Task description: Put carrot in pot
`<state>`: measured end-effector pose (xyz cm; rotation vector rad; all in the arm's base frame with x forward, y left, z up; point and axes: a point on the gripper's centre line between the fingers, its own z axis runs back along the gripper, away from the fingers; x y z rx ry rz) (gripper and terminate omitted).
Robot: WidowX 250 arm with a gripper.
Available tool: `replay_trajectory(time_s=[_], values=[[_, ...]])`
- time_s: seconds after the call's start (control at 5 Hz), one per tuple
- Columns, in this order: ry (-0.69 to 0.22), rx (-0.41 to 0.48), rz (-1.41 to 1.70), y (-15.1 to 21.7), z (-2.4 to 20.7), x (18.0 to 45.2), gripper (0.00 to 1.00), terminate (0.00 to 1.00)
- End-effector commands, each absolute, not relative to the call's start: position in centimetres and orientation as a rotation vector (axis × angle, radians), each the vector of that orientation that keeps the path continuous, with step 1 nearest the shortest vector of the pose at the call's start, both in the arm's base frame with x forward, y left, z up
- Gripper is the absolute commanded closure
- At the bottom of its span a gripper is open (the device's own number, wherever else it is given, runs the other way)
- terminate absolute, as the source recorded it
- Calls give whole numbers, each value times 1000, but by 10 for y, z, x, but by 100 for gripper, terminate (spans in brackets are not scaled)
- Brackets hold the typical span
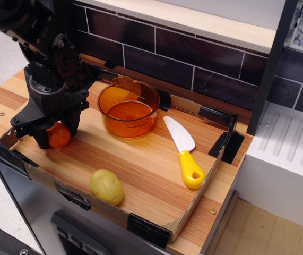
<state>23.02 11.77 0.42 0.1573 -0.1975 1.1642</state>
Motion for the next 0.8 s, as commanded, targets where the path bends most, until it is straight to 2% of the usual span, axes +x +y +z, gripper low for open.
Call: replay_trajectory(time_s=[0.0,0.2,0.6], values=[[-222,110,1241,112,63,243,100,0],[-214,85,1224,95,76,254,100,0],[-212,82,1239,66,74,288,100,0]])
